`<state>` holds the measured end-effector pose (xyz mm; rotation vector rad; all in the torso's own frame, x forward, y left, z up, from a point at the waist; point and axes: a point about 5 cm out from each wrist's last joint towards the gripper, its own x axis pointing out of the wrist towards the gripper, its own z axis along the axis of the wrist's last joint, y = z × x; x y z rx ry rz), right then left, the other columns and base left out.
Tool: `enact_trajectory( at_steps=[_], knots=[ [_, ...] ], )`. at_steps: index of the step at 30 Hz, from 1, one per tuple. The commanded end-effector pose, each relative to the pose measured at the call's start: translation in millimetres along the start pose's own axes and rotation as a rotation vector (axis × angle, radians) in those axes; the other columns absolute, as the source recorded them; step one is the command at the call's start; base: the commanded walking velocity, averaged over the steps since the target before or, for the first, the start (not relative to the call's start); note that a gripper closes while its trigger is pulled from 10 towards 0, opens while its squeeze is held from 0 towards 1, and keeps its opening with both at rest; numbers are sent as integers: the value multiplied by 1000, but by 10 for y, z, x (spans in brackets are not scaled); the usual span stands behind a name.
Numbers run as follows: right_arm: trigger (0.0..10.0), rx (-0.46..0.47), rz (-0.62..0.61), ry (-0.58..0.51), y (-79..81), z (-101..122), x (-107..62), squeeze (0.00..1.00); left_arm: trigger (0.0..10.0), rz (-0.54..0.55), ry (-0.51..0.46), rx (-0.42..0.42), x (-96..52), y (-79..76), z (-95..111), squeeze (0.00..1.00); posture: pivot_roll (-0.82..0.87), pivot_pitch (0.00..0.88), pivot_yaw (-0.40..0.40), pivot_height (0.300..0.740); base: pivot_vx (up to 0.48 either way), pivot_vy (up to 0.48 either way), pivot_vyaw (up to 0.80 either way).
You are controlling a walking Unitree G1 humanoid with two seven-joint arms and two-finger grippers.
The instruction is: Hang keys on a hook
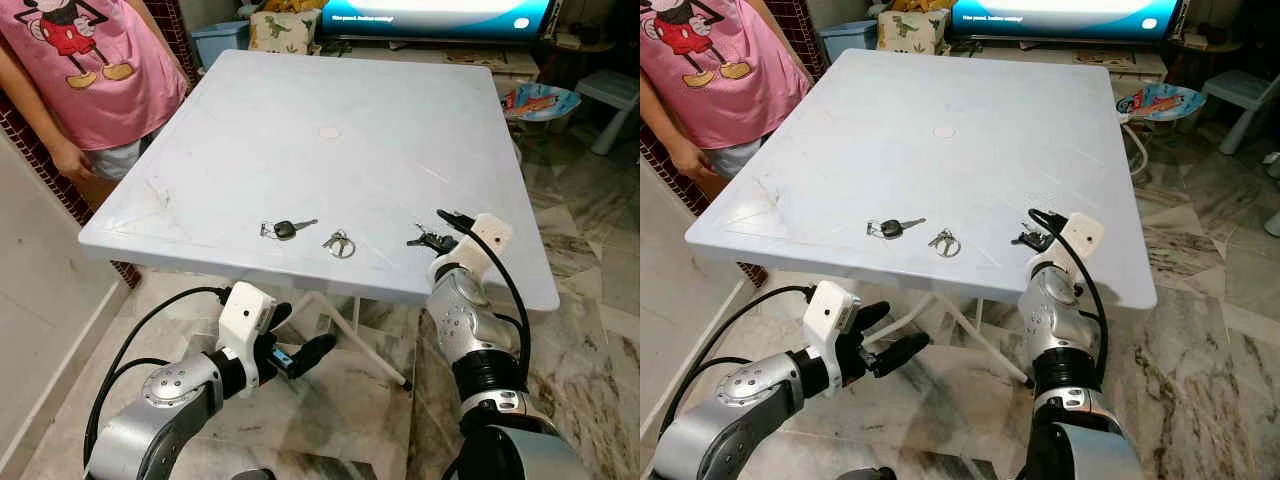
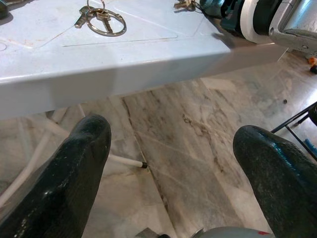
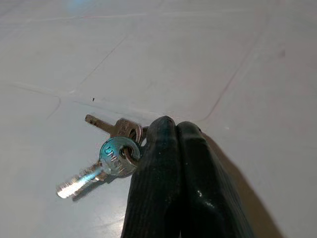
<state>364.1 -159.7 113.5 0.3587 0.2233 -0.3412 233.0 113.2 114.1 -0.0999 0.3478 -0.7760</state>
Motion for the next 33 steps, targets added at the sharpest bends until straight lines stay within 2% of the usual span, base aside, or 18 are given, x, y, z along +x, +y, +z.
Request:
enact_trajectory(
  at_steps=[1, 9, 17, 18, 19, 20, 21, 22, 24, 25, 26, 27, 33],
  knots=[
    [0, -88, -3, -42, -43, 37, 9, 0, 10000, 21, -1, 9, -2, 29, 4, 0, 117, 109, 42, 740, 0, 0, 0],
    [0, -318, 90, -205, 96, 222, -30, 0, 10000, 30, -4, 10, -1, 40, 6, 0, 117, 109, 42, 740, 0, 0, 0],
    [0, -348, 131, -212, 183, 185, -80, 0, 10000, 29, -3, 12, 5, 42, 9, 0, 113, 110, 42, 740, 0, 0, 0],
    [863, -344, 133, -205, 185, 173, -87, 0, 10000, 30, -3, 11, 5, 43, 9, 0, 113, 110, 42, 740, 0, 0, 0],
    [3961, -327, 133, -183, 188, 141, -104, 43, 10000, 30, -2, 12, 3, 44, 6, 0, 113, 110, 42, 740, 0, 0, 0],
    [7176, -318, 133, -170, 191, 119, -115, 631, 10000, 29, -1, 12, 3, 43, 5, 0, 113, 110, 42, 740, 0, 0, 0],
    [7176, -314, 133, -162, 191, 106, -122, 631, 10000, 29, -1, 12, 4, 40, 4, 0, 110, 111, 41, 740, 0, 0, 0],
    [10000, -314, 151, -154, 208, 78, -150, 745, 10000, 27, 0, 12, 6, 37, 2, 0, 110, 111, 41, 740, 0, 0, 0],
    [10000, -307, 165, -147, 227, 55, -187, 725, 10000, 26, 0, 13, 7, 35, 2, 0, 110, 111, 41, 740, 0, 0, 0],
    [10000, -294, 157, -142, 222, 45, -218, 941, 10000, 24, -1, 13, 8, 32, 2, 0, 110, 110, 41, 740, 0, 0, 0],
    [10000, -290, 152, -141, 218, 43, -227, 941, 10000, 23, -1, 13, 9, 31, 2, 0, 110, 110, 41, 740, 0, 0, 0],
    [10000, -277, 154, -134, 219, 35, -240, 1000, 10000, 23, -1, 13, 9, 31, 2, 0, 110, 110, 41, 740, 0, 0, 0],
    [10000, -170, 131, -80, 207, -37, -305, 1000, 10000, 17, -3, 13, 17, 25, 2, 0, 107, 106, 41, 740, 0, 0, 0]
  ],
)
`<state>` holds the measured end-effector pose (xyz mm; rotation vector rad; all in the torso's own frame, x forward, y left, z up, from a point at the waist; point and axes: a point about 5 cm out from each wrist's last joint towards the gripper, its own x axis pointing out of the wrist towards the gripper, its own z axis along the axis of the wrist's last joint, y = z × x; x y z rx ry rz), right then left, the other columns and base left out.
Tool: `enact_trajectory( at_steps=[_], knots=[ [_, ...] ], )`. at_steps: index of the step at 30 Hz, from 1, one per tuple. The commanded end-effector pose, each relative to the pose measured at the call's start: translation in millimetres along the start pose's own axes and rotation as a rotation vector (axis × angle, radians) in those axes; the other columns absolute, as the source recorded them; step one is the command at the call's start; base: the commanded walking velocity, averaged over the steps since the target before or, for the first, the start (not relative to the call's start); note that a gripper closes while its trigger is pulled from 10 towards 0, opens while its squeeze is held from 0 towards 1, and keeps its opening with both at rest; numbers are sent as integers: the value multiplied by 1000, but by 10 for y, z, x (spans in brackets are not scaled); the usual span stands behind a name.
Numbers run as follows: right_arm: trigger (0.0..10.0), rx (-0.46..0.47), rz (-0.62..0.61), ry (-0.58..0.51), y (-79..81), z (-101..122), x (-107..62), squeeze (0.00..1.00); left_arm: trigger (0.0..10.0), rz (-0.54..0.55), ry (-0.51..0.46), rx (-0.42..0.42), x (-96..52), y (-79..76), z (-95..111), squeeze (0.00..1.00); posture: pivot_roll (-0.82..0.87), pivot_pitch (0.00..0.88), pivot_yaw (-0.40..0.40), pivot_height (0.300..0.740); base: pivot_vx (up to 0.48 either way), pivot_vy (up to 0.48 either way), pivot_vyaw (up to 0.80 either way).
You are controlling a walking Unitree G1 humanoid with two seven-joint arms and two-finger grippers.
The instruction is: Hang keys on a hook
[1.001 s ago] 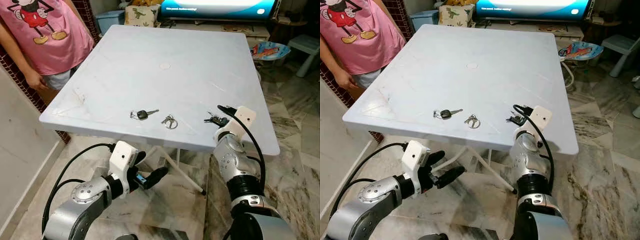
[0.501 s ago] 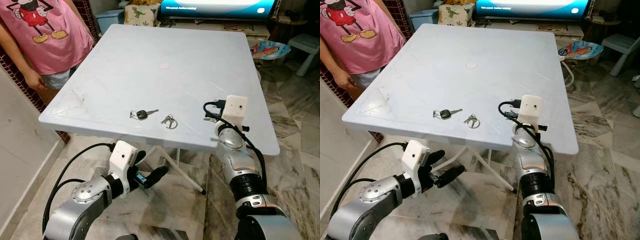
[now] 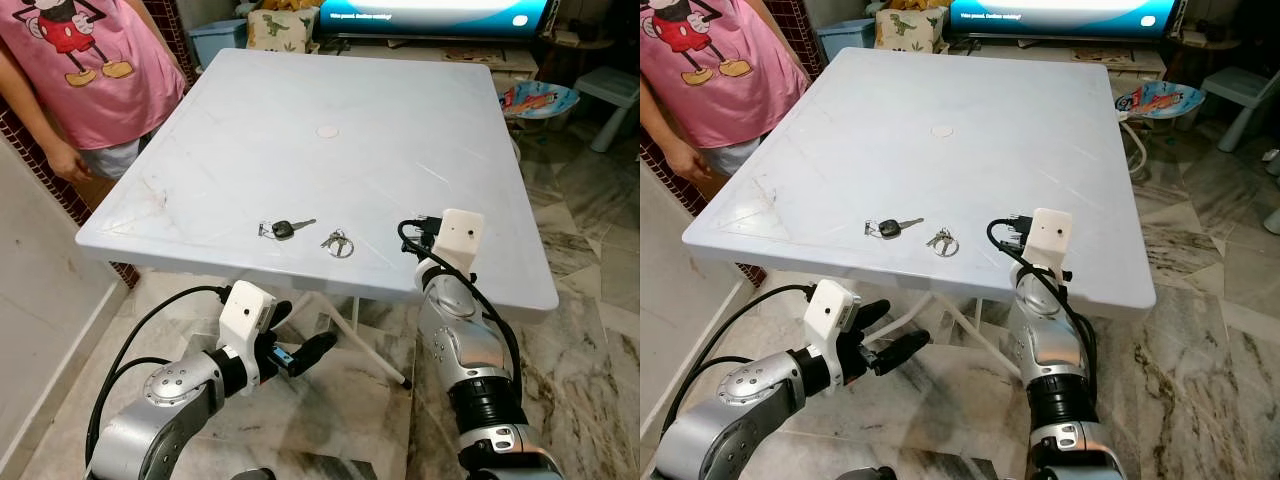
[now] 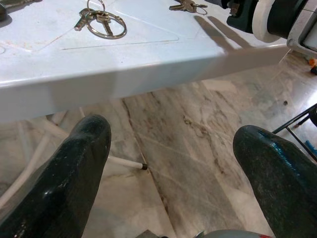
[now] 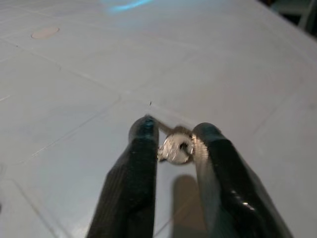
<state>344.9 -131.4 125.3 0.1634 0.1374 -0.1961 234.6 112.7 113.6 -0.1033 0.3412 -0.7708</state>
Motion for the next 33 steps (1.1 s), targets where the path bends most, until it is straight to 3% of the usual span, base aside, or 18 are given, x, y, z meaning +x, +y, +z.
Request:
enact_trajectory(
  at_steps=[1, 13, 27, 28, 29, 30, 32, 33],
  knots=[
    [10000, 38, -9, 18, -1, -12, -19, 1000, 10000, 12, 4, 14, 2, 14, 2, 0, 107, 106, 41, 740, 0, 0, 0],
    [10000, 112, -108, 42, -88, 66, 93, 1000, 10000, 6, -1, 16, 11, 8, 9, 0, 109, 103, 39, 740, 0, 0, 0],
    [10000, 208, -114, 91, -58, 6, 153, 1000, 10000, 2, 0, 18, 2, 2, 7, 0, 116, 106, 42, 740, 0, 0, 0],
    [10000, 206, -111, 95, -51, -3, 154, 816, 10000, 2, -1, 18, 1, 0, 7, 0, 116, 106, 42, 740, 0, 0, 0],
    [10000, 204, -108, 98, -47, -10, 155, 816, 10000, 1, -1, 17, 0, -2, 8, 0, 116, 106, 42, 740, 0, 0, 0],
    [10000, 208, -102, 109, -42, -31, 161, 51, 10000, 0, -1, 17, 0, -4, 7, 0, 116, 106, 42, 740, 0, 0, 0],
    [10000, 212, -98, 117, -39, -46, 165, 51, 10000, 0, -1, 17, 0, -5, 6, 0, 116, 106, 42, 740, 0, 0, 0],
    [10000, 209, -94, 137, -40, -84, 178, 0, 10000, -1, -1, 16, 1, -8, 5, 0, 116, 106, 42, 740, 0, 0, 0]
  ],
)
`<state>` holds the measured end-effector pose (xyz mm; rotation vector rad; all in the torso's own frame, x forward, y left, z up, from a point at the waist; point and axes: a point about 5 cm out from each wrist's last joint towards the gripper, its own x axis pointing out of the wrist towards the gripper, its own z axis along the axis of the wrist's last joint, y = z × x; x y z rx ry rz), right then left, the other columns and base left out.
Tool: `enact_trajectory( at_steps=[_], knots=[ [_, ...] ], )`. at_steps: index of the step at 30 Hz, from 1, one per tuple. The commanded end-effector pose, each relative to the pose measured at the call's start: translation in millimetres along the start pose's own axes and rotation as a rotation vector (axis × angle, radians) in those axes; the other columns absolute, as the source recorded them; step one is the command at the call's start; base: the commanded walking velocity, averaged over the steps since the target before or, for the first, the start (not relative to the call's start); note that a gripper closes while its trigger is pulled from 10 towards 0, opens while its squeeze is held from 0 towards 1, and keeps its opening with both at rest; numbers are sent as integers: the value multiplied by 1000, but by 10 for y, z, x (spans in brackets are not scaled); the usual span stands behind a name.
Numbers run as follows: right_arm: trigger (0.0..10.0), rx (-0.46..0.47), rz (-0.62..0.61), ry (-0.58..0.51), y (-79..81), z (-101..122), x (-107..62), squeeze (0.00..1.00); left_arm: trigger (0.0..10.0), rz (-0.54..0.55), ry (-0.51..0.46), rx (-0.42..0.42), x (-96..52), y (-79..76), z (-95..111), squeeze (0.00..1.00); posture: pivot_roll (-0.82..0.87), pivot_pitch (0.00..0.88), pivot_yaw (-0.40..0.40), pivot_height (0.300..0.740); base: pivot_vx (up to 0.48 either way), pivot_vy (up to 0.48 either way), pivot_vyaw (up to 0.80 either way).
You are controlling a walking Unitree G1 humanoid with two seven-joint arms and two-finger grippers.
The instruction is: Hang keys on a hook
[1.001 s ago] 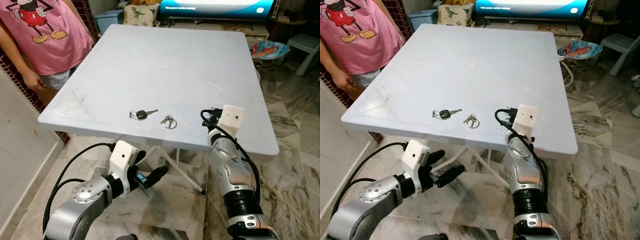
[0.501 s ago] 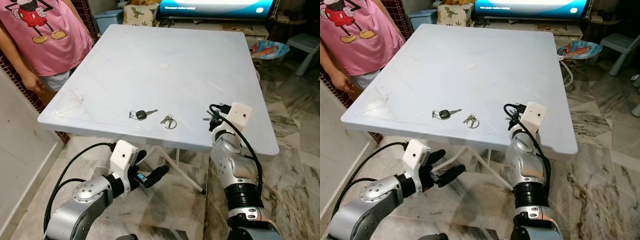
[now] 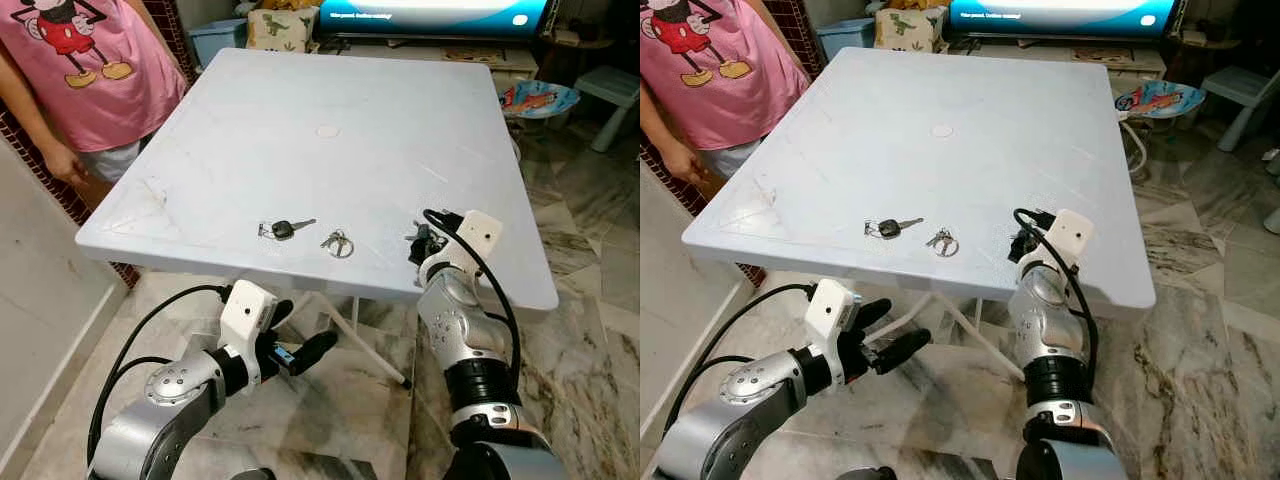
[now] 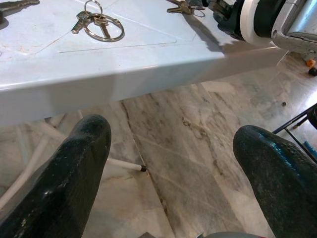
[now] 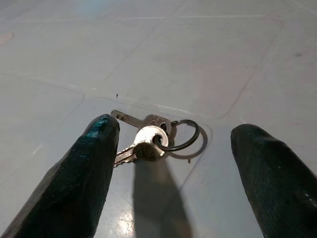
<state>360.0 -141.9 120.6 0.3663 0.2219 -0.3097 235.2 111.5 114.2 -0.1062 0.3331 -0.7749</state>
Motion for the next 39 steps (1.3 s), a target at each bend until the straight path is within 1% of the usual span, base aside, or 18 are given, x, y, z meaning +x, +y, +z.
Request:
enact_trajectory(
  at_steps=[1, 5, 6, 7, 8, 9, 11, 14, 17, 21, 23, 26, 39],
  knots=[
    [10000, -8, 7, 48, 11, -89, 24, 0, 10000, 3, 7, 15, -9, -3, -2, 0, 116, 106, 42, 740, 0, 0, 0],
    [10000, -13, 1, 39, -1, -58, 51, 0, 10000, 4, 5, 16, -5, -3, 4, 0, 116, 110, 41, 740, 0, 0, 0],
    [8549, -13, -3, 37, -5, -49, 59, 0, 10000, 5, 4, 16, -5, -4, 4, 0, 116, 110, 41, 740, 0, 0, 0],
    [6510, -14, -6, 35, -8, -41, 68, 0, 10000, 4, 5, 15, -6, -4, 3, 0, 116, 110, 41, 740, 0, 0, 0],
    [6510, -13, -5, 35, -8, -39, 71, 0, 10000, 4, 5, 15, -6, -5, 2, 0, 116, 110, 41, 740, 0, 0, 0],
    [4706, -13, -6, 34, -10, -37, 75, 0, 10000, 4, 5, 15, -5, -6, 2, 0, 116, 110, 41, 740, 0, 0, 0],
    [0, -12, -10, 35, -17, -30, 85, 0, 10000, 2, 4, 15, -4, -10, 2, 0, 116, 112, 41, 740, 0, 0, 0],
    [0, -21, -16, 41, -29, -27, 103, 0, 10000, 1, 4, 14, -1, -13, 3, 0, 116, 112, 41, 740, 0, 0, 0],
    [0, -70, -31, 39, -53, -14, 124, 0, 10000, 0, 4, 14, 0, -11, 5, 0, 115, 112, 42, 740, 0, 0, 0],
    [0, -89, -38, 49, -71, -26, 135, 0, 10000, -1, 3, 14, 2, -13, 6, 0, 115, 112, 42, 740, 0, 0, 0],
    [0, -129, -46, 71, -93, -67, 138, 0, 10000, -1, 4, 14, 3, -14, 5, 0, 115, 112, 42, 740, 0, 0, 0],
    [0, -140, -47, 105, -111, -138, 137, 0, 10000, -2, 4, 14, 5, -14, 6, 0, 115, 112, 42, 740, 0, 0, 0],
    [0, -153, -34, 138, -113, -214, 133, 0, 10000, 0, 4, 11, -2, -23, 1, 0, 117, 116, 40, 740, 0, 0, 0]
  ],
)
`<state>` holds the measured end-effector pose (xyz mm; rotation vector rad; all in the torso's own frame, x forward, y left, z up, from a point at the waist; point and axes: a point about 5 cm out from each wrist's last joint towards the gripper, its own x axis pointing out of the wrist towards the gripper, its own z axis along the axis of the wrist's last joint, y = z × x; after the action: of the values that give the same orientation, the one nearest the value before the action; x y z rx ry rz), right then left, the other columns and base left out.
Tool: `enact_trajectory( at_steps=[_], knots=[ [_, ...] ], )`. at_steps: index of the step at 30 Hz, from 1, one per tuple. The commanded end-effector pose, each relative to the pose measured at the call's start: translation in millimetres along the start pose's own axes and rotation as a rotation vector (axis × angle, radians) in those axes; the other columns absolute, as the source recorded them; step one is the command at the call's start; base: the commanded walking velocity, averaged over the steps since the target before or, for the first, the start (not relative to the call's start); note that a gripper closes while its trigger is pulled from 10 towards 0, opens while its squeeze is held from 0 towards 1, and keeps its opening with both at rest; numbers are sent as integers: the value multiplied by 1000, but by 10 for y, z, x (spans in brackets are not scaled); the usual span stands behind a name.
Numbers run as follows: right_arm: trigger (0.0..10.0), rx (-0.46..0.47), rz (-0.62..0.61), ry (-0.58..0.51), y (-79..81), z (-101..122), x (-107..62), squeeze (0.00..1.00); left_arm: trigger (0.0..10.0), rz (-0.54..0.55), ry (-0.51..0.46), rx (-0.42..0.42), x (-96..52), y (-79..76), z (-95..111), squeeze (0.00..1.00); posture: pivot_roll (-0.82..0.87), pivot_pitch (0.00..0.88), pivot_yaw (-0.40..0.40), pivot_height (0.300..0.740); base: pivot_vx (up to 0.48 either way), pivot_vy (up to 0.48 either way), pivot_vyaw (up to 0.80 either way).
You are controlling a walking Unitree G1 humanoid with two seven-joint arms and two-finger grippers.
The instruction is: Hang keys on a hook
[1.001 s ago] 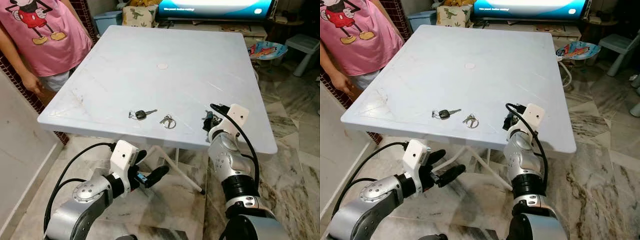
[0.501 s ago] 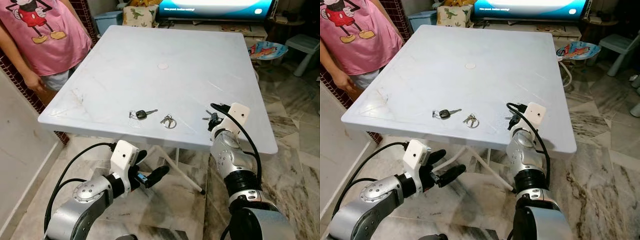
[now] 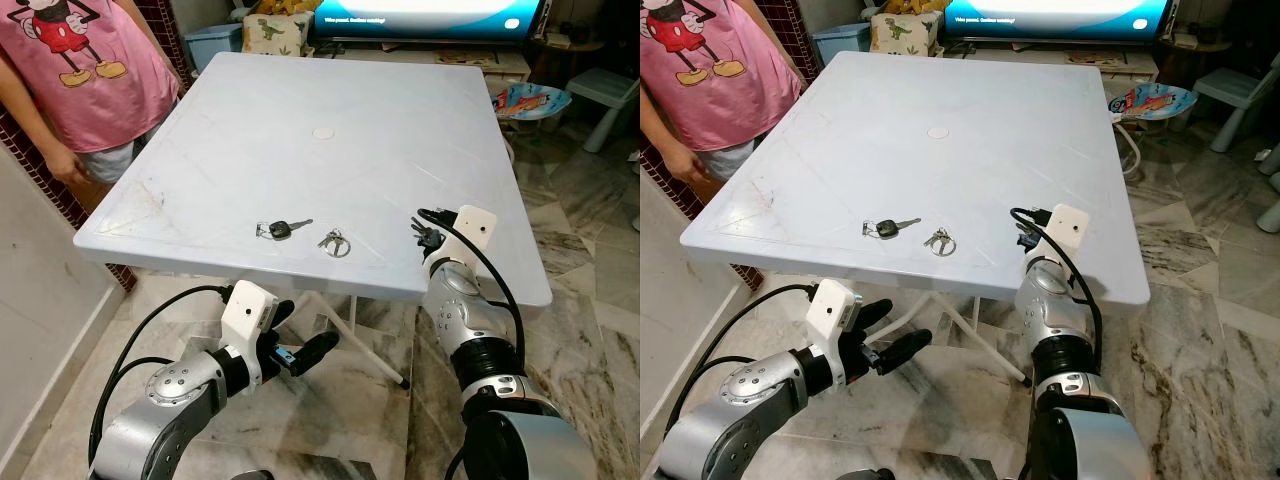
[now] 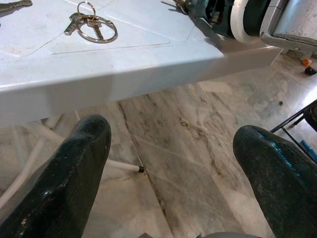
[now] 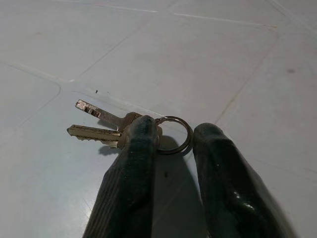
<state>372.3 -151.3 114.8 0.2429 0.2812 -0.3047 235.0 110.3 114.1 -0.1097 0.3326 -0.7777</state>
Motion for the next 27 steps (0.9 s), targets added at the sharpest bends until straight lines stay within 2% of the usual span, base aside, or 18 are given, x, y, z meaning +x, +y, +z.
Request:
enact_trajectory(
  at_steps=[1, 19, 22, 27],
  knots=[
    [0, -24, -9, 101, -25, -223, -12, 0, 10000, 3, 6, 14, -9, -13, 2, 0, 117, 116, 40, 740, 0, 0, 0],
    [0, -43, -8, 122, -104, -293, -5, 0, 10000, 7, 3, 15, -13, -9, 9, 0, 117, 116, 43, 740, 0, 0, 0],
    [0, -119, 8, 62, -88, -223, 3, 0, 10000, 12, 1, 15, -15, -2, 12, 0, 124, 115, 40, 740, 0, 0, 0],
    [0, -182, 28, 6, -46, -153, -1, 0, 10000, 15, 0, 16, -19, 2, 14, 0, 124, 115, 40, 740, 0, 0, 0]
  ],
)
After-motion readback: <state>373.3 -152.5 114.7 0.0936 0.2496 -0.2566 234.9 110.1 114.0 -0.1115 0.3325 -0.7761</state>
